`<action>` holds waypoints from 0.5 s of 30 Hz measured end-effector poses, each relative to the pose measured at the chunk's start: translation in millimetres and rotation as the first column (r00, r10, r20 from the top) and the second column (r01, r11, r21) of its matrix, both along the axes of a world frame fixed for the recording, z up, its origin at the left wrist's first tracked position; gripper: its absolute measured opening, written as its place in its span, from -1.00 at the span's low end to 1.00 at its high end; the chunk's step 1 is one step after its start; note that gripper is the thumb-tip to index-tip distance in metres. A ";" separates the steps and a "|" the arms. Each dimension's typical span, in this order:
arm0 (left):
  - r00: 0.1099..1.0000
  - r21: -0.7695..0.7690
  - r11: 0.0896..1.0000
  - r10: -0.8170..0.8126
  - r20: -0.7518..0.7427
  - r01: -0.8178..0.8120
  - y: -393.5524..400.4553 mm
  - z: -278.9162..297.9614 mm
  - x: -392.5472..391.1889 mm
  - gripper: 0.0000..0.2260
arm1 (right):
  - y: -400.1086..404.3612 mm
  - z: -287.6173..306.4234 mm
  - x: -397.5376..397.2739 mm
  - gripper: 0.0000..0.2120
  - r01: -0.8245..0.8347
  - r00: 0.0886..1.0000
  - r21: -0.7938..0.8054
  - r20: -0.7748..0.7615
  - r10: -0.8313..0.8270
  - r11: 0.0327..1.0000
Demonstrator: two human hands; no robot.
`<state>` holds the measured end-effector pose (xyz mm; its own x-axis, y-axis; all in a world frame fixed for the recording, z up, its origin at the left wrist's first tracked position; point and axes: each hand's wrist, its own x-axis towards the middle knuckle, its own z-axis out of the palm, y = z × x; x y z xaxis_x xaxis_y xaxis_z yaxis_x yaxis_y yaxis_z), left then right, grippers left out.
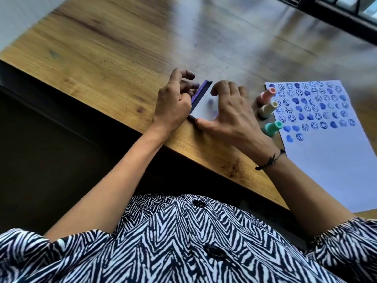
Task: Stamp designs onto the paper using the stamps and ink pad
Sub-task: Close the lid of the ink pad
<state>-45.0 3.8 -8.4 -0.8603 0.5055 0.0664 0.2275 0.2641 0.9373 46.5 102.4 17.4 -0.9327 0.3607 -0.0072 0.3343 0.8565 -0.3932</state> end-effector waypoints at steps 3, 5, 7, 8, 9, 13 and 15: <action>1.000 -0.004 1.000 -0.004 -0.007 0.004 -0.2 -0.2 -0.3 -0.63 | 0.0 0.3 -1.6 -0.41 0.003 1.000 -0.010 -0.013 -0.003 1.000; 1.000 -0.005 1.000 -0.006 -0.016 0.006 -0.5 0.1 -0.3 -0.64 | 1.1 1.2 -1.0 -0.41 0.012 1.000 -0.018 -0.022 -0.013 1.000; 1.000 -0.006 1.000 -0.008 -0.018 0.008 -0.7 0.0 -0.5 -0.64 | 2.5 1.7 -0.5 -0.41 0.012 1.000 -0.025 -0.008 -0.012 1.000; 1.000 -0.009 1.000 -0.010 -0.020 0.010 -0.6 0.1 -0.3 -0.64 | 3.0 2.0 -0.5 -0.41 0.012 1.000 -0.030 0.005 -0.012 0.999; 1.000 -0.009 1.000 -0.010 -0.023 0.010 -0.3 -0.3 -0.2 -0.64 | 3.8 2.3 -1.0 -0.41 0.009 1.000 -0.036 0.012 -0.009 0.999; 1.000 -0.016 1.000 -0.008 -0.024 0.007 -0.2 -1.7 -1.1 -0.64 | 3.7 3.0 -4.9 -0.40 -0.007 0.999 -0.044 0.032 0.008 0.999; 1.000 -0.011 1.000 -0.010 -0.023 0.010 0.3 -2.0 -1.4 -0.64 | 1.6 2.6 -8.2 -0.41 -0.007 0.999 -0.040 0.031 0.008 0.999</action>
<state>-46.5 4.1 -10.3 -0.8533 0.5151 0.0809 0.2522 0.2720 0.9287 38.3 104.0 20.0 -0.9345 0.3525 -0.0501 0.3403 0.8431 -0.4164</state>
